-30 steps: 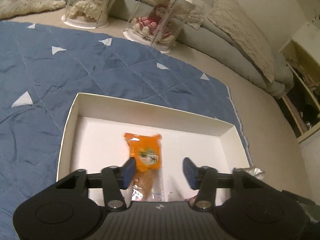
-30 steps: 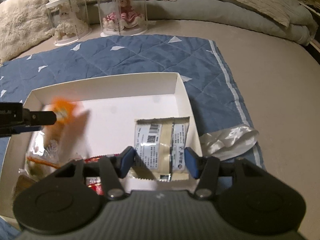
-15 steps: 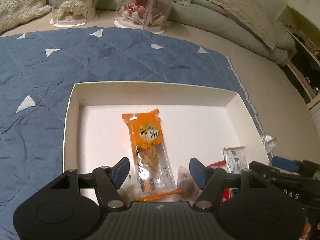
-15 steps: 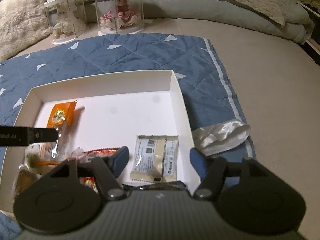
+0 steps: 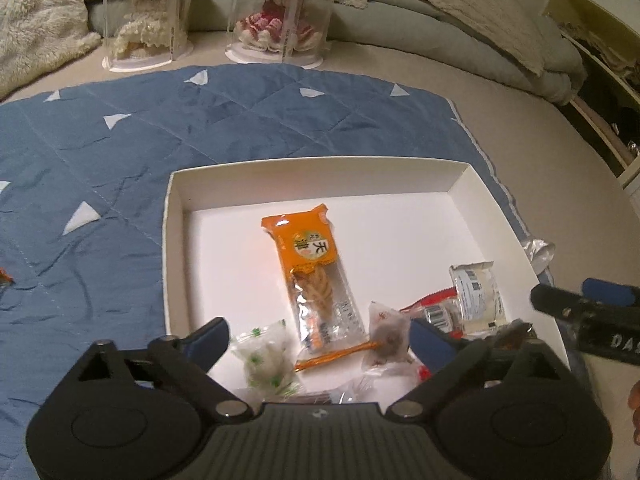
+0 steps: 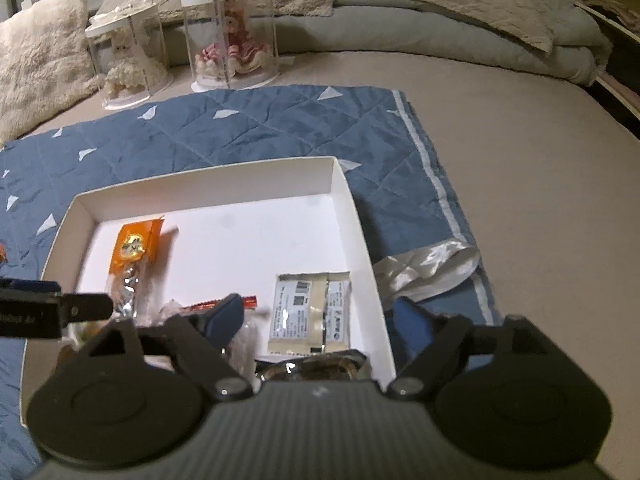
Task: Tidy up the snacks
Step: 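Lower both packs into the white box and open both tools, then move both tools from the box toward the brown bar and orange bar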
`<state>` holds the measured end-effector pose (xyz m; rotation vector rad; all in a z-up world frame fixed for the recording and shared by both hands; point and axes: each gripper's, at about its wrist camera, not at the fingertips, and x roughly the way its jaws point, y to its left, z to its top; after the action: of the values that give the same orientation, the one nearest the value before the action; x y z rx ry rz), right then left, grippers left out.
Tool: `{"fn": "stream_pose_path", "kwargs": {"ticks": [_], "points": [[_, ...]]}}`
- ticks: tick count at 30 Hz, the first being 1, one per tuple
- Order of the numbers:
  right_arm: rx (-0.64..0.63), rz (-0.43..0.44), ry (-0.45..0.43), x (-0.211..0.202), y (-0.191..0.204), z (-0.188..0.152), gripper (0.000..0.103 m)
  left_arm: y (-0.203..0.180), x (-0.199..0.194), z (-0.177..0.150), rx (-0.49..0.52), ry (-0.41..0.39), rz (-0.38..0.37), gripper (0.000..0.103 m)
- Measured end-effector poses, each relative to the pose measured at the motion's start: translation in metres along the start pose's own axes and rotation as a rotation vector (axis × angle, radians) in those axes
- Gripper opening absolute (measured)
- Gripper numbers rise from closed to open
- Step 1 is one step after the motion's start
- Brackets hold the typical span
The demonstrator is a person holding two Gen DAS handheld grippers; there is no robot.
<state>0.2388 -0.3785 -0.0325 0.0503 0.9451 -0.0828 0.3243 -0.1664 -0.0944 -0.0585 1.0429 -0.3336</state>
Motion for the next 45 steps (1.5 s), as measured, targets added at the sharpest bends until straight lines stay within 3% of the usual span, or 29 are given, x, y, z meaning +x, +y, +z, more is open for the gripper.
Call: {"fn": "stream_pose_path", "kwargs": {"ticks": [4, 17, 45], "points": [[0.016, -0.008, -0.025, -0.014, 0.001, -0.003, 0.103, 0.003, -0.009, -0.005, 0.001, -0.003, 0.006, 0.103], [0.023, -0.008, -0.045, -0.041, 0.022, -0.012, 0.103, 0.025, -0.050, -0.014, -0.009, -0.043, 0.028, 0.103], [-0.152, 0.178, -0.059, -0.034, 0.186, 0.006, 0.103, 0.196, -0.133, -0.032, -0.212, -0.134, 0.234, 0.103]]}}
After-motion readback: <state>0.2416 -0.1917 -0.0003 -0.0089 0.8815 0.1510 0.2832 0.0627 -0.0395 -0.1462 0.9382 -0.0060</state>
